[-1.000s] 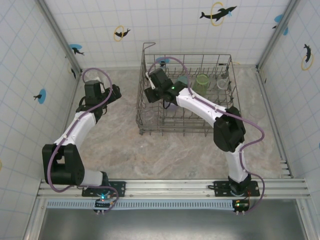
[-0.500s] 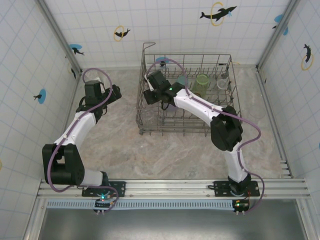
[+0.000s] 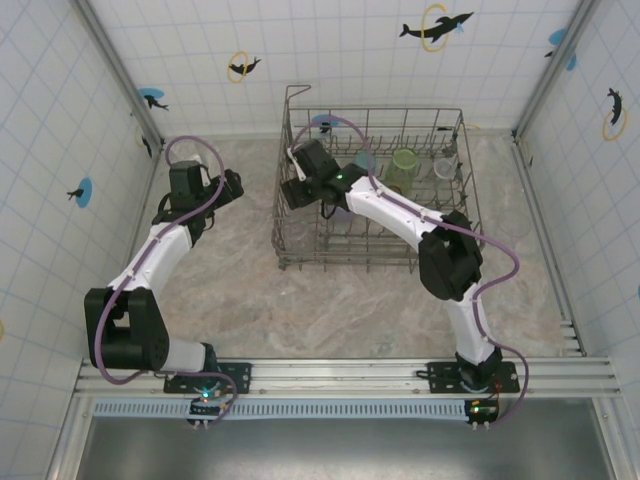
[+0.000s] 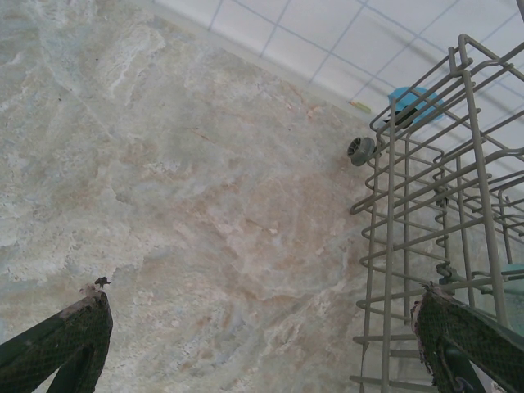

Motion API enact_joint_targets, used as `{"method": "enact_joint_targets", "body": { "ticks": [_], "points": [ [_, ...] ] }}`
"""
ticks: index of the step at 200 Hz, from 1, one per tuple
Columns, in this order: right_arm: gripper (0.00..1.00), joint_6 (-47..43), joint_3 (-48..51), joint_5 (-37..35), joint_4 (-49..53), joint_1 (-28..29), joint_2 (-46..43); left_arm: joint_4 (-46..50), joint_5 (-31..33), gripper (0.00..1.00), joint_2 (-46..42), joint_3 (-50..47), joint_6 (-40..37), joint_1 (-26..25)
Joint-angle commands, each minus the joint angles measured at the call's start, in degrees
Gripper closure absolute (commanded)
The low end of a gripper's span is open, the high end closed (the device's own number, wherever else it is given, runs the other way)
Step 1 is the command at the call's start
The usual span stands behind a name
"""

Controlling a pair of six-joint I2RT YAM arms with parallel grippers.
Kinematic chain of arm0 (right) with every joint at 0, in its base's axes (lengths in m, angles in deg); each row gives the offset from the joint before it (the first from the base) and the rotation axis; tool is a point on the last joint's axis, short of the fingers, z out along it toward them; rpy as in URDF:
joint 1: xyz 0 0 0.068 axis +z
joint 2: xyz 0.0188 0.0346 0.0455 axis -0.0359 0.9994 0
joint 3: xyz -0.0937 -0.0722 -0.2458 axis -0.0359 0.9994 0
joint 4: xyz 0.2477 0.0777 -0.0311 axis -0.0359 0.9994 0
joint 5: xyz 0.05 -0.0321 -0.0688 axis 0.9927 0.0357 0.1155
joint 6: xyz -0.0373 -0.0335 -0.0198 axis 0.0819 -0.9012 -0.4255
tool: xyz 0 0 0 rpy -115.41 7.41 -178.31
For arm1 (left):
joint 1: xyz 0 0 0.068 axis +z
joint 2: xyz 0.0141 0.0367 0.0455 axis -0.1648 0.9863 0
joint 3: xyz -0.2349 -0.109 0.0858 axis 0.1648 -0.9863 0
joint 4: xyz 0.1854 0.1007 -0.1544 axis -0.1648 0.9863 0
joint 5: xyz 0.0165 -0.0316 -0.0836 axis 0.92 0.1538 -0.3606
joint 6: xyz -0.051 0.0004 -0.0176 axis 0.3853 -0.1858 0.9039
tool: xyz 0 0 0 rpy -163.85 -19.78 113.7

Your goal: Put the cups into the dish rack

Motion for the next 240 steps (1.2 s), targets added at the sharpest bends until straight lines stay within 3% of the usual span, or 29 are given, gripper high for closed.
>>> {"method": "enact_joint_targets", "body": {
  "ticks": [1, 123, 176, 240],
  "points": [
    [0.10, 0.2, -3.6, 0.5, 0.9, 0.3, 0.7, 0.8, -0.1, 0.03, -1.4, 0.3, -0.3, 0.4],
    [0.00, -0.6, -2.9, -3.4, 5.4, -2.6, -10.3, 1.1, -0.3, 0.03, -2.4, 0.3, -0.5, 0.4],
    [0.00, -0.2, 6.1, -5.6, 3.3, -4.7, -20.3, 1.2, -0.2, 0.03, -2.7, 0.3, -0.5, 0.4],
    [0.00, 4.1, 22.4, -8.5, -0.1, -11.4, -35.7, 1.4, -0.4, 0.03, -3.1, 0.3, -0.9, 0.4]
  ]
}}
